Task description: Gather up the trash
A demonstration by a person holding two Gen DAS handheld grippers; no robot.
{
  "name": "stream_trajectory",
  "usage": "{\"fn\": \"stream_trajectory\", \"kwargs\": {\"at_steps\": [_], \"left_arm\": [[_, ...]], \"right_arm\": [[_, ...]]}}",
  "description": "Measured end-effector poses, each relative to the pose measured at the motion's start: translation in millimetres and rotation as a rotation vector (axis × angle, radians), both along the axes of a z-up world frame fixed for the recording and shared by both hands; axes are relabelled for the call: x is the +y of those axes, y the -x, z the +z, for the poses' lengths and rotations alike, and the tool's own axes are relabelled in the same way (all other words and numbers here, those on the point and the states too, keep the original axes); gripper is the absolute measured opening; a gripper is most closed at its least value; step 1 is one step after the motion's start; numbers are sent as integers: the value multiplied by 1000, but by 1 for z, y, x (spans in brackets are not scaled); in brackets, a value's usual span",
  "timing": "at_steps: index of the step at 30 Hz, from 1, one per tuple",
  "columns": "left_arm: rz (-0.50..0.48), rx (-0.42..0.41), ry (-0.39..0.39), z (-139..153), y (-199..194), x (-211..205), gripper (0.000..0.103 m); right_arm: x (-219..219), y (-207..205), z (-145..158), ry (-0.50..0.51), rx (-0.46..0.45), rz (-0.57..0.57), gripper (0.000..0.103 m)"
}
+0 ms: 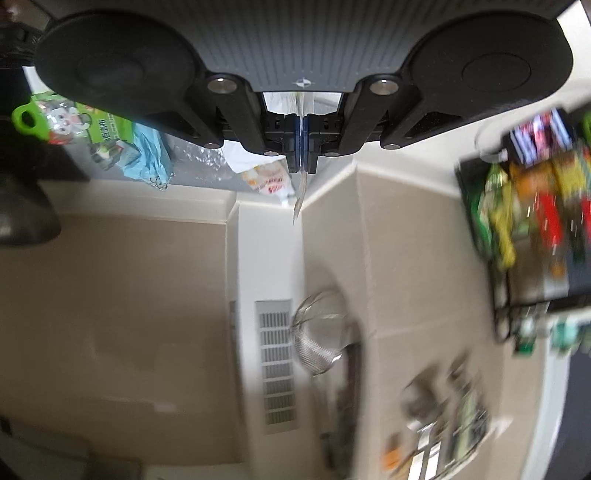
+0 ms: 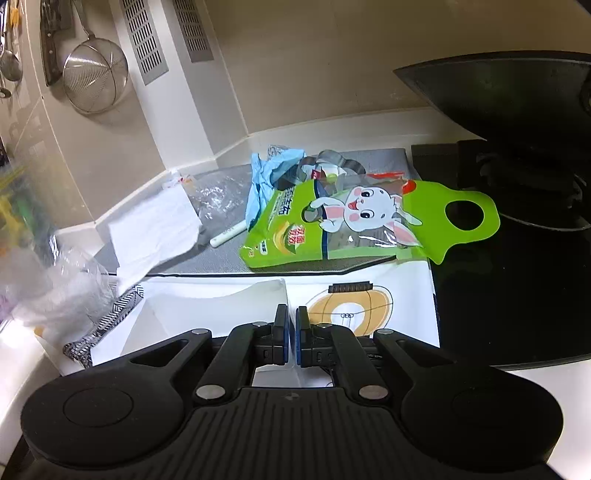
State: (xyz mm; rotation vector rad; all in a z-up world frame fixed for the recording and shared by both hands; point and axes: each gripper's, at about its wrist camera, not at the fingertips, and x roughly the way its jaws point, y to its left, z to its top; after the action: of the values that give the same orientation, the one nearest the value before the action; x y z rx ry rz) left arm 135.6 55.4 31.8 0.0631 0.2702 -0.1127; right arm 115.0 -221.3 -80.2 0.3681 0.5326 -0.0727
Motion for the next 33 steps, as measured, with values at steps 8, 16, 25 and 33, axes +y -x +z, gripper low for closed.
{"fn": "stream_trajectory", "kwargs": {"at_steps": [8,16,25,33], "left_arm": [[42,36,69,-11,29,46,1],[26,43,136,-1,51,51,1],[45,109,152,14,72,46,1],[98,194,99,4,88,45,1]], "right_arm": [[9,5,17,5,-72,28,4],[13,12,30,22,-116,49,4],[14,27,39,37,-132,68,4],[15,56,48,45,-150,105,4]]}}
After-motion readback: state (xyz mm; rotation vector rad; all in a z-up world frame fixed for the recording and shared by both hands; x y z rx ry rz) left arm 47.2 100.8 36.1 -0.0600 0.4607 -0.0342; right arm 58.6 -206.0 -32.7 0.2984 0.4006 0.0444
